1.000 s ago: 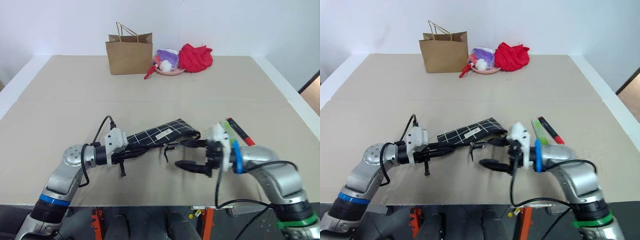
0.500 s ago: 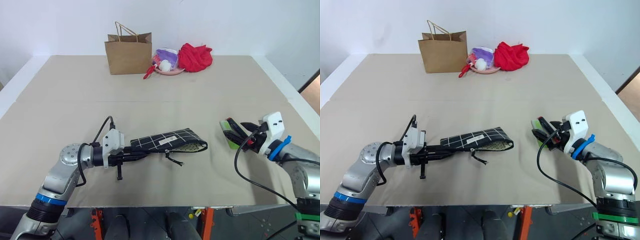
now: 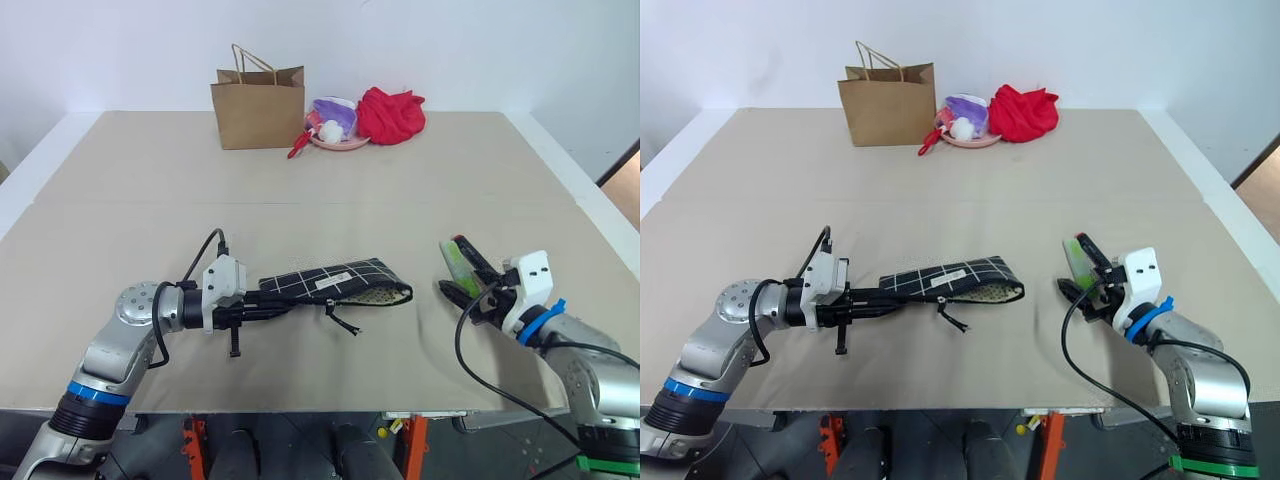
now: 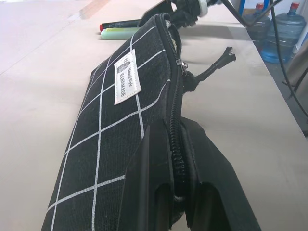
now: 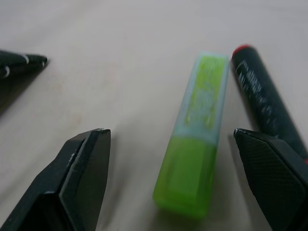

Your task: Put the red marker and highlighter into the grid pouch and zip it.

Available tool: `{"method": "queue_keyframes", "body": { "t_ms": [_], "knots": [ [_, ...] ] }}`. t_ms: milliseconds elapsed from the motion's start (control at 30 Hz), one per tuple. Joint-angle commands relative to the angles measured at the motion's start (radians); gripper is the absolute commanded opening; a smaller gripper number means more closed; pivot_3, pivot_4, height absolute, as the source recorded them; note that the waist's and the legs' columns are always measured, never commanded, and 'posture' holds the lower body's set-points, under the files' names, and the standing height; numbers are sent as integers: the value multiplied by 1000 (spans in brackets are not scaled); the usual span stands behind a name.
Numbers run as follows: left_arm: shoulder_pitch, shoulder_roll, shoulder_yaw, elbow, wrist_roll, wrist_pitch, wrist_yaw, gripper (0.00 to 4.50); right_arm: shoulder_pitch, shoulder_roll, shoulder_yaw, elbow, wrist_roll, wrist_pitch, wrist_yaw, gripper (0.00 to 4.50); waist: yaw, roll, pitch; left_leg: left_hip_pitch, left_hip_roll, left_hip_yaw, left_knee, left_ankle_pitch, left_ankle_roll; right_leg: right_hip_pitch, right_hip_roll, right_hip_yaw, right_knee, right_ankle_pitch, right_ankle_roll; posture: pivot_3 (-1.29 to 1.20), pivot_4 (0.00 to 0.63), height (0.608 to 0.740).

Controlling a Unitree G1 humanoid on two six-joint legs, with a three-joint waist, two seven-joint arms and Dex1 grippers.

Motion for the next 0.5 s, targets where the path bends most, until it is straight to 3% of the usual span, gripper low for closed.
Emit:
{"method": "queue_keyframes", "body": {
  "t_ms": [33,167,200,267,333,367,400,433,467,500],
  "knots": [
    [-19,2,26,-27,-12,-11,5,0,18,24,-14,-27,-4,-1,-39,4413,0,0,0,0,0,0,0,0,0,0,0,0,0,0,0,0,150,740],
    [-21,3,25,-29,-14,-9,6,0,20,50,-5,-8,-10,-2,-63,4413,0,0,0,0,0,0,0,0,0,1,0,0,0,0,0,0,150,740],
    [-19,3,25,-28,-14,-10,5,0,20,57,3,-3,-19,-3,-77,4194,0,-1,0,0,0,0,1,0,0,1,0,0,0,0,0,0,150,740],
    [-17,3,25,-30,-13,-10,7,0,24,71,18,4,-35,-2,-98,3645,0,-1,-1,1,0,0,1,0,0,1,0,0,0,0,-1,0,150,740],
    [-17,3,24,-31,-14,-9,7,0,29,81,26,6,-46,0,-112,2673,0,-1,-1,2,0,0,1,0,0,2,0,0,0,-1,-3,0,150,740],
    [-18,3,25,-30,-14,-8,8,0,32,85,27,8,-46,1,-114,2483,-1,-1,-1,2,0,0,1,0,0,2,0,0,0,-1,-3,0,150,740],
    [-19,2,25,-29,-15,-8,8,0,35,87,29,9,-49,1,-117,1829,-1,-2,-1,2,0,0,1,0,0,2,0,0,0,-1,-3,0,150,740],
    [-19,2,26,-29,-15,-8,9,0,37,89,30,10,-51,0,-117,1778,-1,-2,-2,2,0,0,0,0,0,2,0,0,0,-1,-3,0,150,740],
    [-20,1,26,-28,-15,-8,8,0,39,90,30,11,-54,-2,-117,1262,-1,-3,-2,3,0,0,1,0,0,3,0,0,0,-1,-3,0,150,740],
    [-21,1,26,-27,-16,-8,8,0,41,87,33,11,-58,-4,-115,1177,-1,-4,-2,3,0,0,1,0,0,3,0,0,0,-1,-3,0,150,740]
  ]
}}
